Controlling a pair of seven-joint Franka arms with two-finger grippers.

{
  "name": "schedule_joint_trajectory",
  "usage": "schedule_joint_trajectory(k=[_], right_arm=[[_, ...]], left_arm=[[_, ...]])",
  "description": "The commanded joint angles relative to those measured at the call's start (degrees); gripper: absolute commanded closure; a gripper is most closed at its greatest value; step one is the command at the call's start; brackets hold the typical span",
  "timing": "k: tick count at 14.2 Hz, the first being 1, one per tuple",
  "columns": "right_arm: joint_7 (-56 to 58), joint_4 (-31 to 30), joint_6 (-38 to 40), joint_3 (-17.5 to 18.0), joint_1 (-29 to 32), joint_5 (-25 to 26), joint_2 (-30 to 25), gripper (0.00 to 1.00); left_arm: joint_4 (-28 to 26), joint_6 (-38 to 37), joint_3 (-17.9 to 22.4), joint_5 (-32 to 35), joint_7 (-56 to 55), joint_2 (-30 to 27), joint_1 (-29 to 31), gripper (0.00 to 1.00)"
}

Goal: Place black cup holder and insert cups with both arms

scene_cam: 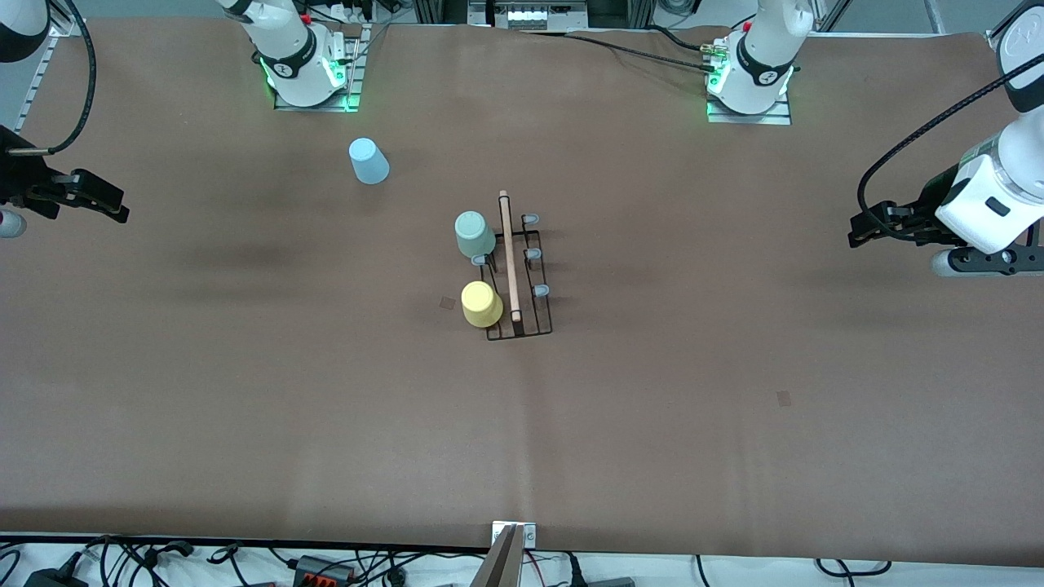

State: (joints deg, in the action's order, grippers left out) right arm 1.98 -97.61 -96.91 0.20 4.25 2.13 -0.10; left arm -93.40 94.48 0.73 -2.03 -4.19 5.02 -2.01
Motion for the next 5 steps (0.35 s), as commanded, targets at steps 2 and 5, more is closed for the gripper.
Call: schedule_joint_trajectory(k=[2, 5], right_arm=[[1.01, -1.45, 0.23, -0.02, -0.47, -0.90, -1.66, 0.00], [1.01, -1.45, 0.32, -0.02, -0.47, -0.99, -1.74, 0.00]], left_arm=[[1.47, -1.14, 0.24, -0.17, 1.29, 0.60, 0.08, 0.00], [1.47, -1.58, 0.24, -0.17, 1.38, 0.60, 0.08, 0.00]])
